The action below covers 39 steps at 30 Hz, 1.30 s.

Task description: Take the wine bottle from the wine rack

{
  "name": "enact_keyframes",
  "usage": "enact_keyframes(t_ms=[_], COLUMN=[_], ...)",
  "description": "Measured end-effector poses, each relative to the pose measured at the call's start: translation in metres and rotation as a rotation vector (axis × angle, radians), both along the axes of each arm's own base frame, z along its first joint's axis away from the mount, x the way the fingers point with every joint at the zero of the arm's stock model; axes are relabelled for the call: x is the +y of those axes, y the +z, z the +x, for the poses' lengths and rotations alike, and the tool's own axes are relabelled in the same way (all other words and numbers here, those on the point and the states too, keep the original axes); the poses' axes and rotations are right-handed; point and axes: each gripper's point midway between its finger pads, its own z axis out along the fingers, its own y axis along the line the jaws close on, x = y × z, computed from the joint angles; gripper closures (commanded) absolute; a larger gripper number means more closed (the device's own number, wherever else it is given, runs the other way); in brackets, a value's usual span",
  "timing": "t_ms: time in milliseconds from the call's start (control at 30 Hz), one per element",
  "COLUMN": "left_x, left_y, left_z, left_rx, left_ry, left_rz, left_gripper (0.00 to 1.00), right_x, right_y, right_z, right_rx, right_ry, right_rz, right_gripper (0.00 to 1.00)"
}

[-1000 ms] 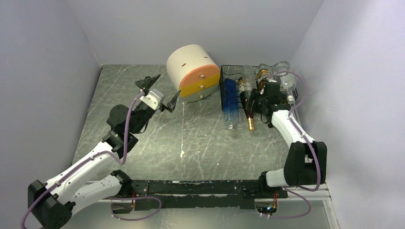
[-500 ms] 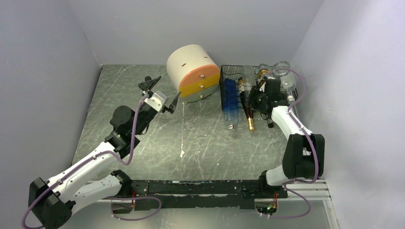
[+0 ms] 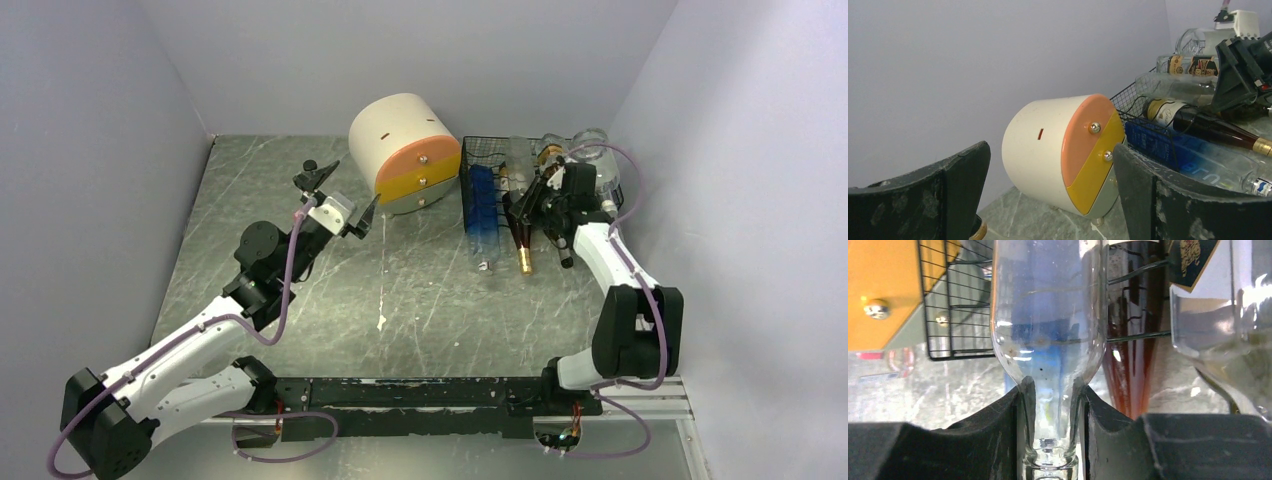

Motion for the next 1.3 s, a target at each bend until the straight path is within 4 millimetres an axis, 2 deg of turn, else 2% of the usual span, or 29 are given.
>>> enact_keyframes(t_ms=[67,300,467,633,800,933,1000,1200,1300], left_x=[0.000,-0.001,-0.003,-0.005,-0.006,-0.008,-0.009,-0.010,-0.011], left_y=[0.000,0.000,-0.001,-0.004,-0.004,-0.005,-0.006,-0.008,-0.008], left_z=[0.000,-0.001,-0.001,0.000,-0.001,-0.001,-0.001,-0.001,-0.001], left_rx=[0.000,-0.005,-0.003,0.004,0.005,0.007,0.009,0.012,0.012], left_ry=[0.000,-0.003,-0.005,-0.011,-0.014,-0.019,-0.020,-0.022,-0.025], left_rz=[0.001,0.004,0.007,0.012,0.013,0.016,0.017,0.020,0.021], left_gripper=[0.04,0.04,0.04,0.05,0.05,0.04,0.05,0.05,0.05], right_x=[0.004,0.023,0.039,0.043,0.043,0.048,0.051,0.057,0.060], right_y=[0.009,0.044,0.057,0.054,0.053,0.042,0.035,0.009,0.003], right_z=[-0.002,-0.021,-0.030,-0.033,-0.034,-0.036,-0.037,-0.050,-0.051], right_rx=[-0.020,-0.125,-0.149,-0.126,-0.120,-0.087,-0.065,-0.015,-0.010], right_ry=[-0.005,-0.010,0.011,-0.002,0.002,0.040,0.065,0.121,0.149], right_rz=[0.044,0.215,0.358,0.442,0.452,0.456,0.461,0.454,0.454], right_gripper=[1.00,1.00,1.00,1.00,1.00,1.00,0.93,0.80,0.75])
